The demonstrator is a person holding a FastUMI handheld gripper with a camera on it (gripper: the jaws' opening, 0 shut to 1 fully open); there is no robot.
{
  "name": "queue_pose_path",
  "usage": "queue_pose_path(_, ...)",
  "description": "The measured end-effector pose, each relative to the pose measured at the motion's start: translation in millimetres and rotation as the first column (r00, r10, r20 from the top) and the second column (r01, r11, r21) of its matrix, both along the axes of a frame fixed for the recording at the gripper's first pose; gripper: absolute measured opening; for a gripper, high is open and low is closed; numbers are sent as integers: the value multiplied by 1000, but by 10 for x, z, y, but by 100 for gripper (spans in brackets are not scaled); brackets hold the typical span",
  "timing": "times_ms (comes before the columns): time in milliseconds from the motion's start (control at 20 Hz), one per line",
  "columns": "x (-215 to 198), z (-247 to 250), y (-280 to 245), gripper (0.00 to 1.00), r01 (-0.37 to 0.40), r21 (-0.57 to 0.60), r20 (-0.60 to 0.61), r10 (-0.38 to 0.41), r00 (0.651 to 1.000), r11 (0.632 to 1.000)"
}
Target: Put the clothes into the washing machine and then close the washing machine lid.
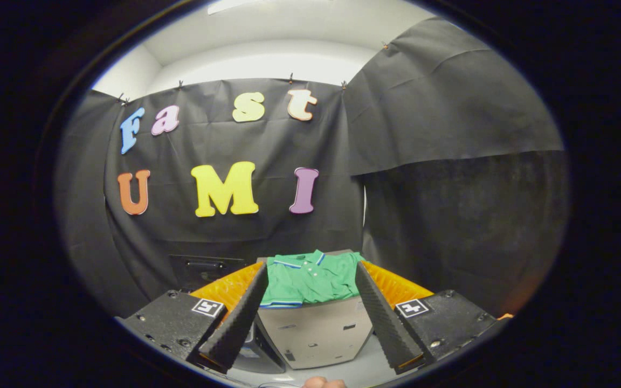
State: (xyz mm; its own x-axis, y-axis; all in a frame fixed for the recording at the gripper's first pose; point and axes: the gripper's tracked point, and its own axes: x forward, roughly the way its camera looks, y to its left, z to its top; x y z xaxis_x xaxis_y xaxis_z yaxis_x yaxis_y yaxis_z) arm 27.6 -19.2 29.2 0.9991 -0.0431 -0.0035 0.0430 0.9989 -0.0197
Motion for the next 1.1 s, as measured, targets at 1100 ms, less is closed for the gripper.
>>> queue_pose_path(1100,3342,-760,-367,100,-103,-59,-389,72,918,993)
